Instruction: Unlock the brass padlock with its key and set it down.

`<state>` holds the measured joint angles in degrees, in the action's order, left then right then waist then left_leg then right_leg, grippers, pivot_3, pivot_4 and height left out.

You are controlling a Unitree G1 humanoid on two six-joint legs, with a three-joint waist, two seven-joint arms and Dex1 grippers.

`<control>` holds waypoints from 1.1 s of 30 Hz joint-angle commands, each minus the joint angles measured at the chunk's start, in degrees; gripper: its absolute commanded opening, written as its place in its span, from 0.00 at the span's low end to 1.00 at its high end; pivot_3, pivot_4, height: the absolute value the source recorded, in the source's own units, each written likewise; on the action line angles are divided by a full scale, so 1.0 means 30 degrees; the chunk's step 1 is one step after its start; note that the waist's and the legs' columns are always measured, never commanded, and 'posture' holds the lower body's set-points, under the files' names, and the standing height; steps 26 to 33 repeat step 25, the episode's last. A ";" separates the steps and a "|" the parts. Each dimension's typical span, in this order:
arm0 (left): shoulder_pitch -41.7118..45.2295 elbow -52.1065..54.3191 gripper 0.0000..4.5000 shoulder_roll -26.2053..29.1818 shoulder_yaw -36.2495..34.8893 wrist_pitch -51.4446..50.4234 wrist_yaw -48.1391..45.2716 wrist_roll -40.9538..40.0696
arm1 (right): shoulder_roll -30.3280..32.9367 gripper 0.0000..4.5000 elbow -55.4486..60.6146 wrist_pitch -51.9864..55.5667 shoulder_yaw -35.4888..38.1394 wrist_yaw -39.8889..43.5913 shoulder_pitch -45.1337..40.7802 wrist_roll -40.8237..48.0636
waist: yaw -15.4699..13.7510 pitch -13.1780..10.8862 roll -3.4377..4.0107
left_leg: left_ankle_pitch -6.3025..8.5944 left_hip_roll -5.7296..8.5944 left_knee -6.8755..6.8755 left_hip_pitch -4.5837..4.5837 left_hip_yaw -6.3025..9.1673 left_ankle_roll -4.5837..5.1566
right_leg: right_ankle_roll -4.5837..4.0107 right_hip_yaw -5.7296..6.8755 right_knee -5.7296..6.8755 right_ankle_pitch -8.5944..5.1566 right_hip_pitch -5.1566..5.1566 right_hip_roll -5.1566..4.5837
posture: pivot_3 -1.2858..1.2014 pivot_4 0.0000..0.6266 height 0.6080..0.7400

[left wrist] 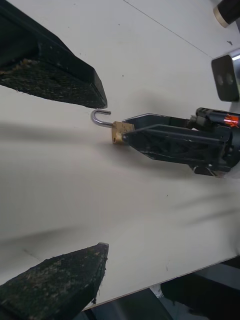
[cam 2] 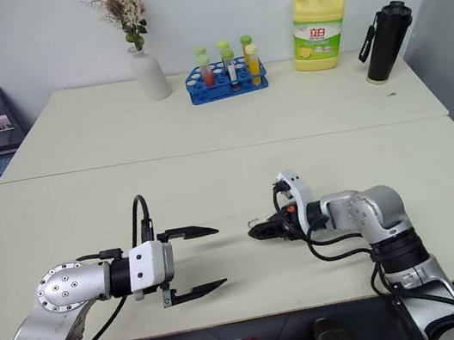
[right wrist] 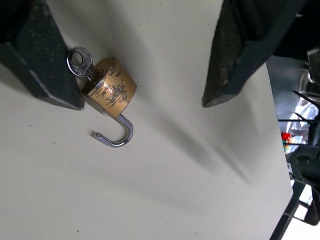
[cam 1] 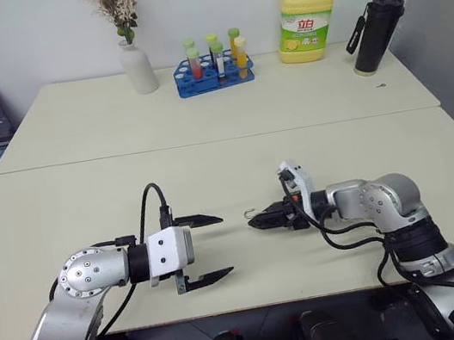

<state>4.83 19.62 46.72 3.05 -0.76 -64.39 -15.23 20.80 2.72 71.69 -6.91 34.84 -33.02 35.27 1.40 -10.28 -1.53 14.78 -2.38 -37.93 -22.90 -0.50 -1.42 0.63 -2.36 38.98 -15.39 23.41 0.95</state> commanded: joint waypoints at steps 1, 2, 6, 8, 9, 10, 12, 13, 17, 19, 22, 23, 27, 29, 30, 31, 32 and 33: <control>0.0078 0.0305 1.00 -0.0091 -0.0447 0.0002 0.0375 -0.0249 | 0.2489 0.99 0.1166 -0.0634 -0.0072 0.0832 0.0742 -0.0653 | -0.0045 0.0002 -0.0004 | 0.0000 0.0013 0.0000 -0.0004 0.0001 0.0000 | 0.0001 0.0002 -0.0007 -0.0001 -0.0002 -0.0004 | 0.52 0.24 1.00; 0.0060 0.0320 1.00 -0.0128 -0.0543 -0.0077 0.0512 -0.0275 | 0.3173 0.99 0.1553 -0.1071 -0.0301 0.1320 0.0962 -0.0705 | -0.0047 0.0002 -0.0004 | 0.0000 0.0022 -0.0002 -0.0009 -0.0004 0.0001 | 0.0003 -0.0003 -0.0016 -0.0002 -0.0003 -0.0007 | 0.52 0.24 1.00; -0.0310 0.0964 1.00 -0.0009 -0.1069 -0.2114 0.1505 -0.0676 | 0.6354 0.99 0.3141 -0.6807 -0.1930 0.4609 0.2400 -0.2696 | 0.0032 0.0000 -0.0005 | 0.0004 0.0034 0.0015 -0.0016 -0.0012 0.0006 | 0.0015 -0.0019 -0.0035 -0.0009 0.0003 -0.0022 | 0.52 0.24 1.00; -0.1056 0.1591 1.00 0.0266 -0.1568 -0.3132 0.1909 -0.0771 | 0.6782 0.99 0.3449 -0.9992 -0.1444 0.5805 0.3130 -0.3171 | 0.0110 -0.0006 -0.0009 | 0.0008 0.0006 0.0020 -0.0015 -0.0007 0.0009 | 0.0029 -0.0015 -0.0039 -0.0020 0.0005 -0.0021 | 0.52 0.24 1.00; -0.1451 0.1897 1.00 0.0356 -0.1844 -0.3691 0.2293 -0.0636 | 0.6796 0.99 0.3466 -1.1197 -0.1073 0.6169 0.3403 -0.3263 | 0.0228 -0.0010 -0.0006 | 0.0008 -0.0015 0.0024 -0.0015 -0.0006 0.0010 | 0.0028 -0.0012 -0.0037 -0.0020 0.0010 -0.0014 | 0.52 0.24 1.00; -0.1939 0.2221 1.00 0.0442 -0.2133 -0.3803 0.2561 -0.0433 | 0.6839 0.99 0.3497 -1.2407 -0.0786 0.6511 0.3698 -0.3442 | 0.0328 -0.0012 -0.0005 | 0.0009 -0.0051 0.0026 -0.0014 -0.0023 0.0009 | 0.0027 -0.0025 -0.0032 -0.0020 0.0031 0.0007 | 0.52 0.24 1.00; -0.2657 0.2735 1.00 0.0642 -0.2554 -0.4085 0.2718 -0.0406 | 0.7216 0.99 0.3476 -1.4740 -0.0789 0.7549 0.4202 -0.4029 | 0.0387 -0.0014 -0.0005 | 0.0009 -0.0076 0.0033 -0.0005 -0.0019 0.0008 | 0.0017 -0.0025 -0.0011 -0.0025 0.0036 0.0028 | 0.52 0.24 1.00; -0.2925 0.2901 1.00 0.0715 -0.2722 -0.4080 0.2815 -0.0296 | 0.7376 0.99 0.3431 -1.5474 -0.0825 0.7925 0.4374 -0.4246 | 0.0371 -0.0017 0.0000 | 0.0009 -0.0083 0.0034 -0.0002 -0.0008 0.0008 | 0.0014 -0.0016 -0.0010 -0.0027 0.0035 0.0036 | 0.52 0.24 1.00; -0.3405 0.3062 1.00 0.0885 -0.3065 -0.3984 0.2760 -0.0367 | 0.7448 0.99 0.3018 -1.7228 -0.0956 0.8580 0.4520 -0.4923 | 0.0218 -0.0017 -0.0001 | 0.0008 -0.0071 0.0022 0.0002 -0.0001 0.0006 | 0.0005 -0.0003 0.0000 -0.0029 0.0027 0.0031 | 0.52 0.24 1.00; -0.3650 0.3001 1.00 0.1022 -0.3391 -0.4067 0.2678 -0.0474 | 0.7423 0.99 0.3257 -1.7191 -0.0934 0.8958 0.4646 -0.4705 | 0.0181 -0.0017 -0.0001 | 0.0008 -0.0065 0.0016 0.0003 -0.0014 0.0006 | 0.0004 -0.0012 0.0001 -0.0028 0.0026 0.0023 | 0.52 0.24 1.00; -0.3885 0.3047 1.00 0.1076 -0.3875 -0.4625 0.2595 -0.1047 | 0.7262 0.99 0.3437 -1.7344 -0.0878 0.9405 0.4729 -0.4462 | 0.0140 -0.0017 -0.0001 | 0.0008 -0.0059 0.0019 0.0001 -0.0021 0.0006 | 0.0001 -0.0015 -0.0003 -0.0029 0.0026 0.0011 | 0.52 0.24 1.00; -0.3921 0.3126 1.00 0.1082 -0.3982 -0.4904 0.2544 -0.1287 | 0.7218 0.99 0.3372 -1.7476 -0.0849 0.9462 0.4722 -0.4532 | 0.0133 -0.0018 -0.0001 | 0.0008 -0.0058 0.0018 0.0000 -0.0020 0.0005 | 0.0001 -0.0013 -0.0004 -0.0030 0.0026 0.0010 | 0.52 0.24 1.00; -0.3952 0.3236 1.00 0.1129 -0.4083 -0.5164 0.2241 -0.1724 | 0.7206 0.99 0.3257 -1.7592 -0.0778 0.9520 0.4734 -0.4639 | 0.0129 -0.0017 -0.0001 | 0.0008 -0.0056 0.0018 0.0001 -0.0020 0.0005 | 0.0000 -0.0014 -0.0004 -0.0029 0.0026 0.0007 | 0.52 0.24 1.00; -0.3952 0.3236 1.00 0.1129 -0.4083 -0.5164 0.2241 -0.1724 | 0.7206 0.99 0.3257 -1.7592 -0.0778 0.9520 0.4734 -0.4639 | 0.0129 -0.0017 -0.0001 | 0.0008 -0.0056 0.0018 0.0001 -0.0020 0.0005 | 0.0000 -0.0014 -0.0004 -0.0029 0.0026 0.0007 | 0.52 0.24 1.00; -0.3952 0.3236 1.00 0.1129 -0.4083 -0.5164 0.2241 -0.1724 | 0.7206 0.99 0.3257 -1.7592 -0.0778 0.9520 0.4734 -0.4639 | 0.0129 -0.0017 -0.0001 | 0.0008 -0.0056 0.0018 0.0001 -0.0020 0.0005 | 0.0000 -0.0014 -0.0004 -0.0029 0.0026 0.0007 | 0.52 0.24 1.00; -0.3952 0.3236 1.00 0.1129 -0.4083 -0.5164 0.2241 -0.1724 | 0.7206 0.99 0.3257 -1.7592 -0.0778 0.9520 0.4734 -0.4639 | 0.0129 -0.0017 -0.0001 | 0.0008 -0.0056 0.0018 0.0001 -0.0020 0.0005 | 0.0000 -0.0014 -0.0004 -0.0029 0.0026 0.0007 | 0.52 0.24 1.00; -0.3952 0.3236 1.00 0.1129 -0.4083 -0.5164 0.2241 -0.1724 | 0.7206 0.99 0.3257 -1.7592 -0.0778 0.9520 0.4734 -0.4639 | 0.0129 -0.0017 -0.0001 | 0.0008 -0.0056 0.0018 0.0001 -0.0020 0.0005 | 0.0000 -0.0014 -0.0004 -0.0029 0.0026 0.0007 | 0.52 0.24 1.00; -0.3952 0.3236 1.00 0.1129 -0.4083 -0.5164 0.2241 -0.1724 | 0.7206 0.99 0.3257 -1.7592 -0.0778 0.9520 0.4734 -0.4639 | 0.0129 -0.0017 -0.0001 | 0.0008 -0.0056 0.0018 0.0001 -0.0020 0.0005 | 0.0000 -0.0014 -0.0004 -0.0029 0.0026 0.0007 | 0.52 0.24 1.00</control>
